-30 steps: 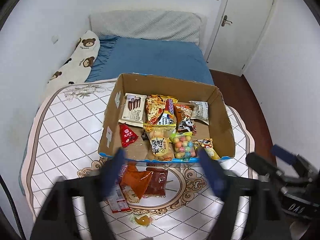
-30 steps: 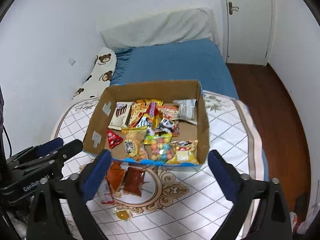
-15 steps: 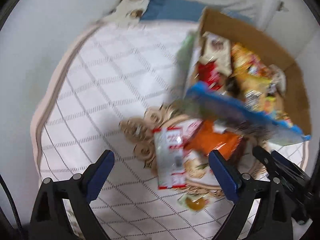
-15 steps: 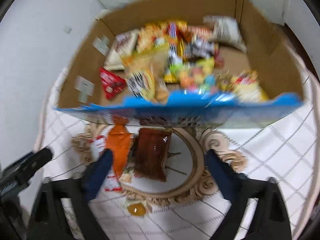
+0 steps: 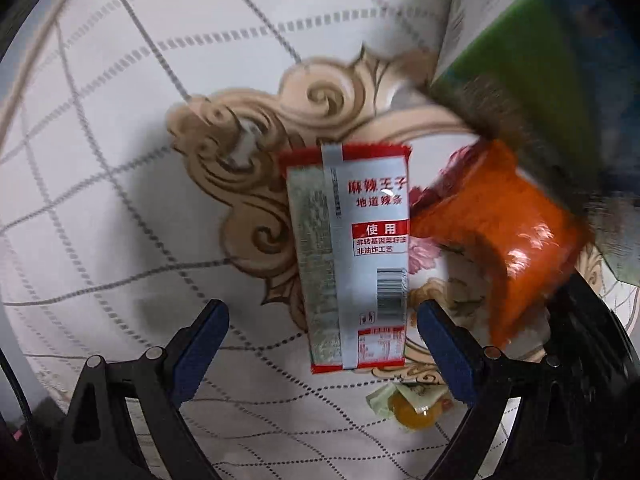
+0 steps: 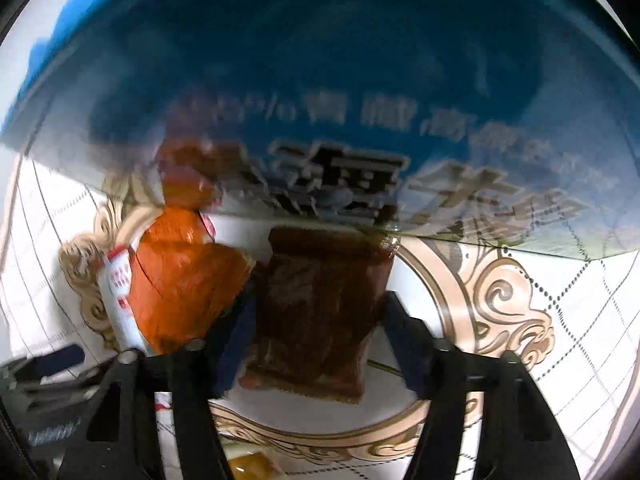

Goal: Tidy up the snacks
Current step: 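Grasp the red-white spicy strip pack with the left tool while the right tool grasps the brown jelly pack, then carry the spicy strip pack and jelly pack into the box and release both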

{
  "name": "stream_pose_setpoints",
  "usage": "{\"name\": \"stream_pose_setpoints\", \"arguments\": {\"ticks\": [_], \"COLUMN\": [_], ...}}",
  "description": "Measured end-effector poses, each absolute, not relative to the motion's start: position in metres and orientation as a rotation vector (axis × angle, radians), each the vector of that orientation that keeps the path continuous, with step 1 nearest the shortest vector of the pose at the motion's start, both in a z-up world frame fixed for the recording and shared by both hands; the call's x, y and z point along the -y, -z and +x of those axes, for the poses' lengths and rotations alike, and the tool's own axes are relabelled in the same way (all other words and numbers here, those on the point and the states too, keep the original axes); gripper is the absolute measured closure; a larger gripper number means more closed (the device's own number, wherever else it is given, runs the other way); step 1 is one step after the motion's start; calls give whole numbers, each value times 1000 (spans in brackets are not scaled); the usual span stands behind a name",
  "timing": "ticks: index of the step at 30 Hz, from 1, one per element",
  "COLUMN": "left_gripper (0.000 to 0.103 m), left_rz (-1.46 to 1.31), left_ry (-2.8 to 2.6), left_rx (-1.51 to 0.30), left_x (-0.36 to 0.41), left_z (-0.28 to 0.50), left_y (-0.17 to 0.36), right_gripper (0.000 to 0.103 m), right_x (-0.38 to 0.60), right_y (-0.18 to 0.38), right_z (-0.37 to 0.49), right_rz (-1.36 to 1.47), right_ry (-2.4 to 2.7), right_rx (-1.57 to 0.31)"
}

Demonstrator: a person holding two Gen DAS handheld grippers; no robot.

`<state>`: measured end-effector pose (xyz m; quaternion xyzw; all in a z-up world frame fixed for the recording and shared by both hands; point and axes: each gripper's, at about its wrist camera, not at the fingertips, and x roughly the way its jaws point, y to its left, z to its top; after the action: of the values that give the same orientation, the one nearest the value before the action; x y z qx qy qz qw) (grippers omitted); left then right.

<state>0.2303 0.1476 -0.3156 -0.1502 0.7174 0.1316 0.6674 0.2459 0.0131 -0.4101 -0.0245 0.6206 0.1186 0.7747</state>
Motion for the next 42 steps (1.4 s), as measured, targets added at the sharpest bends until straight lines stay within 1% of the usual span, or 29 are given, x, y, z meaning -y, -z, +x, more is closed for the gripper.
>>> {"name": "stream_pose_setpoints", "arguments": {"ticks": [3, 4, 5, 6, 8, 9, 14, 19, 23, 26, 28, 31, 32, 35, 38, 42], "left_gripper": [7, 11, 18, 23, 46, 51, 53, 52, 46, 46, 46, 48, 51, 57, 58, 59], "left_rz": [-333, -324, -305, -291, -232, -193, -91, -83, -144, -161, -168, -181, -172, -145, -129, -98], "left_ry": [-307, -307, -308, -303, -278, -260, -184, -128, -131, -143, -156, -176, -178, -170, -152, -108], "left_rx": [-1602, -1586, -1568, -1559, -1549, -1546, -1609, -1692, -1714, -1703, -1690, -1681, -1677, -1661, -1643, -1580], "left_x": [-147, -146, -145, -144, -139, -136, -119, -105, -109, -116, -116, -129, -128, -124, -115, -101], "left_z": [230, 230, 228, 227, 222, 217, 171, 128, 136, 145, 148, 155, 155, 159, 154, 159], "left_y": [326, 327, 326, 326, 325, 324, 329, 343, 354, 358, 359, 354, 353, 342, 327, 292], "right_gripper": [42, 42, 43, 42, 42, 42, 42, 42, 41, 37, 36, 36, 36, 43, 44, 44], "right_x": [3, 11, 19, 25, 43, 51, 79, 91, 97, 100, 103, 102, 99, 86, 73, 77], "right_y": [415, 416, 417, 418, 423, 425, 433, 440, 440, 443, 446, 453, 455, 457, 450, 431], "right_z": [232, 226, 220, 216, 203, 197, 167, 140, 132, 143, 143, 143, 141, 130, 116, 109], "right_rz": [-76, -78, -81, -81, -69, -61, -18, -6, 54, 109, 124, 98, 80, 19, -14, 35], "right_ry": [-259, -258, -254, -252, -243, -240, -242, -245, -214, -195, -176, -142, -133, -107, -130, -158], "right_rx": [-1370, -1384, -1397, -1406, -1445, -1463, -1546, -1578, -1583, -1600, -1604, -1593, -1586, -1551, -1522, -1500]}}
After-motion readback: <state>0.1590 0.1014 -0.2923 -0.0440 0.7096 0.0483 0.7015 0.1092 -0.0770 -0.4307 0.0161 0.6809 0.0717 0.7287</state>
